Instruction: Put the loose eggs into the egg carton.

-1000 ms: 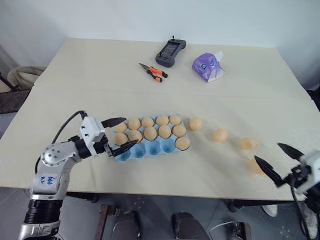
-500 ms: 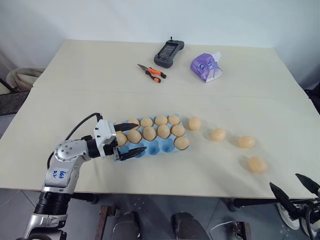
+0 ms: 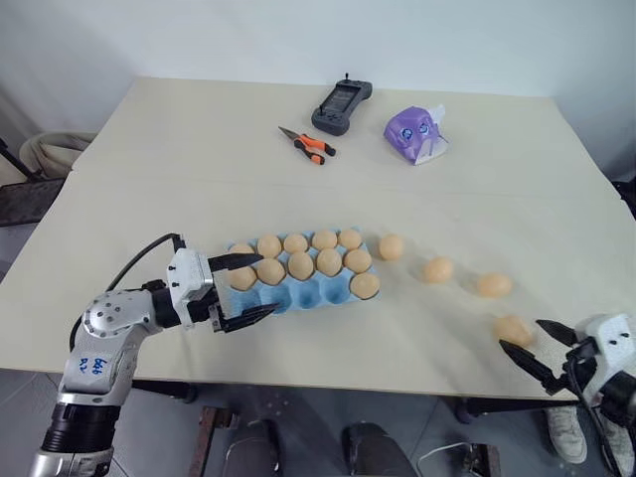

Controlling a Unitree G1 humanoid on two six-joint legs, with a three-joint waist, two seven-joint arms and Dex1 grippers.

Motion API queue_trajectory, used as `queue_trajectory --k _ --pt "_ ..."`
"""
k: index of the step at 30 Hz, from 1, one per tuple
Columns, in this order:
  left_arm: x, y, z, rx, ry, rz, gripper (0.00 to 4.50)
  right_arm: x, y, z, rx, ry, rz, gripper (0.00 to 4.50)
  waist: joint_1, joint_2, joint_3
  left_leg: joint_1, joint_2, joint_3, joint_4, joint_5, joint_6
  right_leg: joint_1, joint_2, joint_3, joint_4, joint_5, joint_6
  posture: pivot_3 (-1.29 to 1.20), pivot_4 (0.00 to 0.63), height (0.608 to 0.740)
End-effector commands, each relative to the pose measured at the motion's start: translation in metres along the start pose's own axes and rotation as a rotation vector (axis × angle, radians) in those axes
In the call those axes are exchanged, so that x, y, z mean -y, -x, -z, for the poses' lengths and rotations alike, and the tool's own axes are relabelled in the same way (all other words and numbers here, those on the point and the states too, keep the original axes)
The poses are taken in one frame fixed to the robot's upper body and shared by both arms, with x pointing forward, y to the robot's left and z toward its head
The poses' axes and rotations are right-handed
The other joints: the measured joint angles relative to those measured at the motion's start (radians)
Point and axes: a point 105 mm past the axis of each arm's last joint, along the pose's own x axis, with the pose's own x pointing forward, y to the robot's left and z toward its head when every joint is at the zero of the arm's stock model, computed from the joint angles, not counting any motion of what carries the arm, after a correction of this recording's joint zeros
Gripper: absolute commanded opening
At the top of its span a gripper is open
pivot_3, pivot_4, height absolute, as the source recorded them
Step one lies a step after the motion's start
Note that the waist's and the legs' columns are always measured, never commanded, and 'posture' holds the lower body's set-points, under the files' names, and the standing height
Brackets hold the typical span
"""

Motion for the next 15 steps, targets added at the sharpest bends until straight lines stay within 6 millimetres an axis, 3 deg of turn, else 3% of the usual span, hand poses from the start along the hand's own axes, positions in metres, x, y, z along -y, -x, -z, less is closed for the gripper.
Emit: queue_trajectory --k 1,7,12,15 --pt "0.005 0.005 -0.014 0.032 -0.049 0.009 4.50 0.001 -0.007 -0.002 0.037 0.010 -0.002 3.50 0.000 0.000 0.000 0.000 0.000 0.000 0.000 0.000 0.000 0.001 0.000 0.000 0.000 0.000 0.000 0.00 0.150 0.740" --pt "0.009 0.003 -0.014 0.028 -0.054 0.038 4.50 -0.001 -0.019 -0.003 0.058 0.029 -0.022 1.48 -0.003 0.000 0.000 0.005 0.000 -0.002 0.001 0.000 0.000 0.007 0.000 -0.003 -0.001 0.000 0.000 0.00 0.150 0.740" --pt "0.008 0.001 -0.014 0.028 -0.061 0.034 4.50 -0.019 -0.021 -0.018 0.103 0.071 -0.134 1.33 -0.003 0.000 0.000 0.006 0.000 -0.001 0.000 0.000 0.000 0.008 -0.001 -0.003 -0.002 0.001 0.001 0.00 0.150 0.740" --pt "0.008 0.006 -0.013 0.025 -0.055 0.016 4.50 -0.047 -0.023 -0.046 0.148 0.086 -0.280 1.33 -0.003 0.001 0.000 0.006 0.001 -0.002 -0.002 -0.001 0.000 0.008 -0.001 -0.003 -0.003 0.000 0.000 0.00 0.150 0.740"
